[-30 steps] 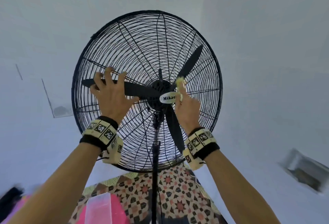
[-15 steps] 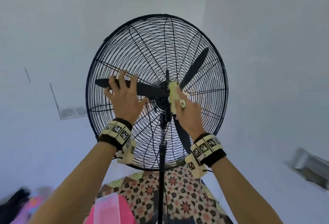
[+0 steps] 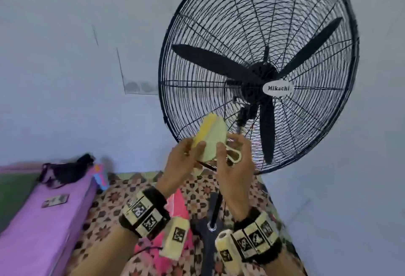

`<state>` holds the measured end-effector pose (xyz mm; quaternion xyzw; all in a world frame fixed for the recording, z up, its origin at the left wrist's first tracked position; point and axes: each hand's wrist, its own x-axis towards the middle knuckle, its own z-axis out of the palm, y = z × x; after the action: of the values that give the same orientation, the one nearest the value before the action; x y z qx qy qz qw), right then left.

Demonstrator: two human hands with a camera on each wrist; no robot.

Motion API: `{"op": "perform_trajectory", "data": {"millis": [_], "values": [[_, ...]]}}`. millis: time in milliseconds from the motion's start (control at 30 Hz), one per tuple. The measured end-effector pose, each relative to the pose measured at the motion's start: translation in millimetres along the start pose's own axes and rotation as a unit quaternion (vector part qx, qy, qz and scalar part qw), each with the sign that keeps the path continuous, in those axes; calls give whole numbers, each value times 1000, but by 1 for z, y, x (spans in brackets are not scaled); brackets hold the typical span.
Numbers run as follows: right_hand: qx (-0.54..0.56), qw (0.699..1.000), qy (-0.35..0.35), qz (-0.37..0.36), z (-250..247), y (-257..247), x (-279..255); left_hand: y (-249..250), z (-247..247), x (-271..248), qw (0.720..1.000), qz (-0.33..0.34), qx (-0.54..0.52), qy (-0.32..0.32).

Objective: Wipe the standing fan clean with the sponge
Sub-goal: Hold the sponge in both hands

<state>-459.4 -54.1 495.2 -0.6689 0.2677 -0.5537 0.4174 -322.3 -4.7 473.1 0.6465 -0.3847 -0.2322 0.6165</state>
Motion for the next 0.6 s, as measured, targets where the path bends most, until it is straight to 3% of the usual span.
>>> {"op": "perform_trajectory", "data": {"millis": [100, 200, 300, 467, 600], "values": [[-2, 995, -76, 67, 22, 19, -39, -46, -49, -21, 998, -31, -57, 8], [-21, 978, -160, 132, 47, 42, -77, -99, -101, -36, 998, -51, -35, -13], [-44, 945, -215, 241, 74, 72, -106, -145, -139, -44, 996, -89, -4, -25], [-73, 895, -243, 368, 104, 128, -127, -210, -157, -40, 983, -160, 33, -82], [-69, 864, -262, 424, 114, 169, -129, -258, -153, -35, 973, -189, 123, -55]]}}
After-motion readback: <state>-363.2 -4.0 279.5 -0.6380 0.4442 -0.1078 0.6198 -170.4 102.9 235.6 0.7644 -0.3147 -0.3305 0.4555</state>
